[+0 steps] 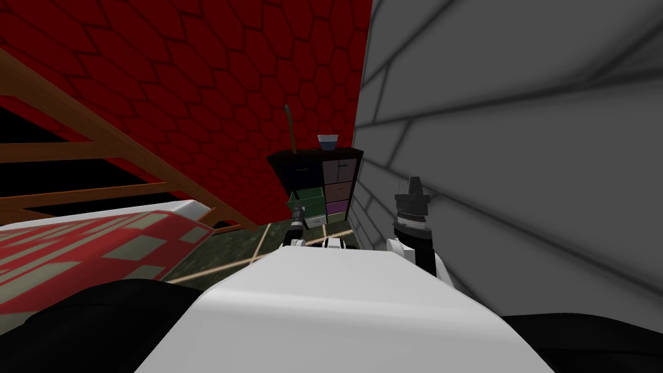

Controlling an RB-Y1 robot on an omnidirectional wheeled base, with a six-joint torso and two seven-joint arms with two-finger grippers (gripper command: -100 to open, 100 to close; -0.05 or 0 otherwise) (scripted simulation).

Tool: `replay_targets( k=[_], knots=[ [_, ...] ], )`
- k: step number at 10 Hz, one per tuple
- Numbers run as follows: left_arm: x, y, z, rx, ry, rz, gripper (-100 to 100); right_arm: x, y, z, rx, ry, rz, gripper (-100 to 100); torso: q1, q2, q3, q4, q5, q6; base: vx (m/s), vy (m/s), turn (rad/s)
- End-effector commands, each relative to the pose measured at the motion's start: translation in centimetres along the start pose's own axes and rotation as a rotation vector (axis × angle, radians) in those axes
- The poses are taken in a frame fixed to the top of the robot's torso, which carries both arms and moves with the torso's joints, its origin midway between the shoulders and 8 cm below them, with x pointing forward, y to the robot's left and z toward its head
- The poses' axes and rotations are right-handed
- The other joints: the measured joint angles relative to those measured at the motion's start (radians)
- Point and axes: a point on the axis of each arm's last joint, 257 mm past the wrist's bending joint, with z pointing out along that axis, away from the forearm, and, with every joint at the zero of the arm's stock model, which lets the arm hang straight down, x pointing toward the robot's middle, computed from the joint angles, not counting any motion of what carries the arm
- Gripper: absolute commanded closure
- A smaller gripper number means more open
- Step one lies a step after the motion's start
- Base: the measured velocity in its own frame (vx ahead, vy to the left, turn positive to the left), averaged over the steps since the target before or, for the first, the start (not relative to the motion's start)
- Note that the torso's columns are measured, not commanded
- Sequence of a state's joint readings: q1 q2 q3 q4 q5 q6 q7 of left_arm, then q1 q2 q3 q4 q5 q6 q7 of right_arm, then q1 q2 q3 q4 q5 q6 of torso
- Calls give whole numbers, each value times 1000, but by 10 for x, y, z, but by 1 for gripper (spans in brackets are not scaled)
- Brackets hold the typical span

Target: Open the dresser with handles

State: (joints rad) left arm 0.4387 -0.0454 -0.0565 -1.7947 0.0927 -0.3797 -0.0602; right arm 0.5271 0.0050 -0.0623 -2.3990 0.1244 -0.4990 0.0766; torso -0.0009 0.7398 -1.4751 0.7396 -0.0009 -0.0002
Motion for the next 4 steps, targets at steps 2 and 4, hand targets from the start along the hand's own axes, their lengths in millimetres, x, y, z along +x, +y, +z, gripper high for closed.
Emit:
replay_targets(
  k=[2, 4],
  knots=[
    [0, 1, 0, -3, 0, 0, 0, 0, 0, 0, 0, 0, 0, 0, 1, -1, -1, -1, 1, 0, 0, 0, 0],
    [0, 2, -1, -4, 0, 0, 0, 0, 0, 0, 0, 0, 0, 0, 1, -1, -1, -1, 1, 0, 0, 0, 0]
  ],
)
